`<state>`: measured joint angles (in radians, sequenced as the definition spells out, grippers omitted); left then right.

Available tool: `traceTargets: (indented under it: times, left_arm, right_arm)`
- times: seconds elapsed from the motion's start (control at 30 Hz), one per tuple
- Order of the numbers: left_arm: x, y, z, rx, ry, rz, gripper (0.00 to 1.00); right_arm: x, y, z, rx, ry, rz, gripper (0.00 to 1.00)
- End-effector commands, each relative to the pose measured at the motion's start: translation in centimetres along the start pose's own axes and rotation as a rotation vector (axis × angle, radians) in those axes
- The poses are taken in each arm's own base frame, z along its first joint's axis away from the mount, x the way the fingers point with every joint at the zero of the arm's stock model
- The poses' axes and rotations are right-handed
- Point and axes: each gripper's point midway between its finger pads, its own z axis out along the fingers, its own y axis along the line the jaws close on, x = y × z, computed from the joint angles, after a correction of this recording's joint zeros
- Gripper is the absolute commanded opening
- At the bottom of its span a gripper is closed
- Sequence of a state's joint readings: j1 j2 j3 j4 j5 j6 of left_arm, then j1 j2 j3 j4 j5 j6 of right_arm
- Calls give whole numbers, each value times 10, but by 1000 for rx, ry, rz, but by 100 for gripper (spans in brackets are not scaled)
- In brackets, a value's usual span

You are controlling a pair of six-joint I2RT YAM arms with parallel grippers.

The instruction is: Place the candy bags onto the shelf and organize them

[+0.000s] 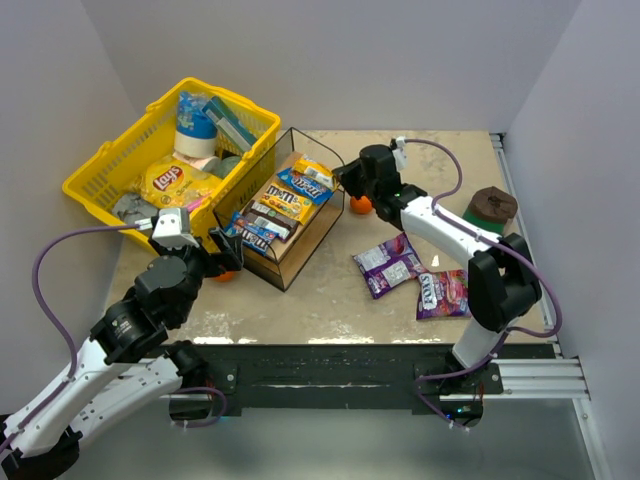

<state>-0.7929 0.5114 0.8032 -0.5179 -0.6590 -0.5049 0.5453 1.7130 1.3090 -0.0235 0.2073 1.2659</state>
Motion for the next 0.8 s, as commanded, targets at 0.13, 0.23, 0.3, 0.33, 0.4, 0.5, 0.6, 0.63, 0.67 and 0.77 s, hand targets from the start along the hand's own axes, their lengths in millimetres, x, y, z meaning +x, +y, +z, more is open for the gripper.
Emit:
traceTargets:
  times: [0.13, 0.23, 0.3, 0.33, 0.4, 0.5, 0.6, 0.63, 0.67, 0.77]
  left_arm:
    - [-5, 1, 0, -9, -25, -13, 99]
    - [-5, 1, 0, -7, -25, -12, 100]
    - [-6, 1, 0, -8, -26, -14, 100]
    - [-5, 1, 0, -8, -24, -11, 99]
    - [-5, 1, 0, -9, -25, -14, 99]
    - [-5, 0, 0, -5, -25, -15, 100]
    - [-4, 0, 0, -5, -22, -14, 100]
    - [-5, 0, 0, -6, -24, -16, 100]
    - [-5, 0, 0, -4, -23, -15, 99]
    - [-3, 0, 1, -7, -19, -12, 100]
  right_arm:
    - [-18, 38, -16, -87, -65, 35, 32]
    - [-21, 40, -22, -98, -68, 10, 36]
    - [-21, 37, -28, -84, -67, -24, 36]
    - [-22, 38, -31, -85, -70, -35, 37]
    - [-26, 41, -40, -105, -82, -85, 39]
    - [-25, 43, -48, -128, -75, -132, 45]
    - [-25, 51, -49, -166, -72, -175, 46]
    - [-19, 55, -47, -191, -46, -198, 45]
    - [-16, 59, -47, -207, -34, -212, 44]
    - [-2, 68, -33, -240, 35, -283, 37]
